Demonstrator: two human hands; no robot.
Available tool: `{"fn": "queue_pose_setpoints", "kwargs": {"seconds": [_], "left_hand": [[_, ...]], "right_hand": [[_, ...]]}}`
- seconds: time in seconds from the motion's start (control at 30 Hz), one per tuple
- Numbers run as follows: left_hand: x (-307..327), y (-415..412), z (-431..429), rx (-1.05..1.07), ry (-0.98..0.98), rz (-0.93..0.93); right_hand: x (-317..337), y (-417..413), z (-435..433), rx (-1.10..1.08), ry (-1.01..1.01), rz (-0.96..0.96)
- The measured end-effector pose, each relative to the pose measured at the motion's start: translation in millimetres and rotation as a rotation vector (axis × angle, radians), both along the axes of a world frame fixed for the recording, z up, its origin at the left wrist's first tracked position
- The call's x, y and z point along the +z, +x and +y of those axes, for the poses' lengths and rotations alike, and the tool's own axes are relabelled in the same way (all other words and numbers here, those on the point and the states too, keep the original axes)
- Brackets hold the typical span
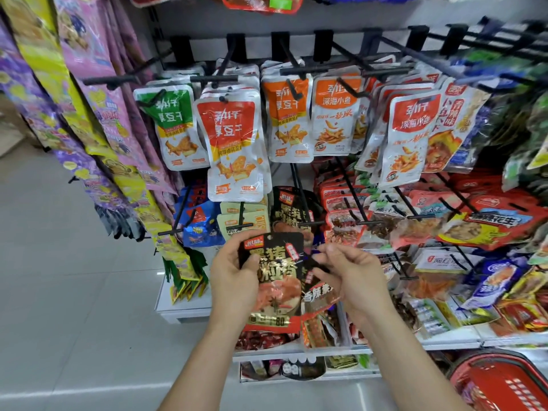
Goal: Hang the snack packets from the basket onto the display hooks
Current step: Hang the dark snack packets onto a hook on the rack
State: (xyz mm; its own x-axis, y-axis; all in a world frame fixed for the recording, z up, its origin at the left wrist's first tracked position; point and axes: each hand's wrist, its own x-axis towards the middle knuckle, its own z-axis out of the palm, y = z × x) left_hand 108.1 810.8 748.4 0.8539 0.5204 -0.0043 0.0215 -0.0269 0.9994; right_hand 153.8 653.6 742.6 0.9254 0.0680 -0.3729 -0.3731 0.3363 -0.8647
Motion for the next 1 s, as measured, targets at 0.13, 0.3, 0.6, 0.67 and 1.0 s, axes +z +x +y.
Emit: {"fn": "queue_pose_setpoints", "kwargs": {"seconds": [0.13, 0.3, 0.6, 0.67, 1.0], "left_hand": [[-0.9, 3.2, -0.4, 0.083, -0.004, -0.012], [-3.4, 0.9, -9.9, 0.147, -0.065, -0.031], [-4.5, -5.0, 3.5, 0.002, 0.140, -0.065], [-3.6, -1.6, 3.7, -0.073, 0.301, 0.001], [-9.5, 33.1, -16.6, -0.255, 0.730, 0.105]], "right_hand": [[-1.9, -1.8, 6.8, 0.055, 0.071, -0.014], [-5.8, -5.2, 4.0, 0.132, 0.097, 0.022], [0.7, 22.3, 8.4, -0.085, -0.277, -0.303], [1.1, 28.7, 13.9, -0.090, -0.303, -0.321], [-13.7, 48.8, 28.1, -0.097, -0.381, -0.360]]}}
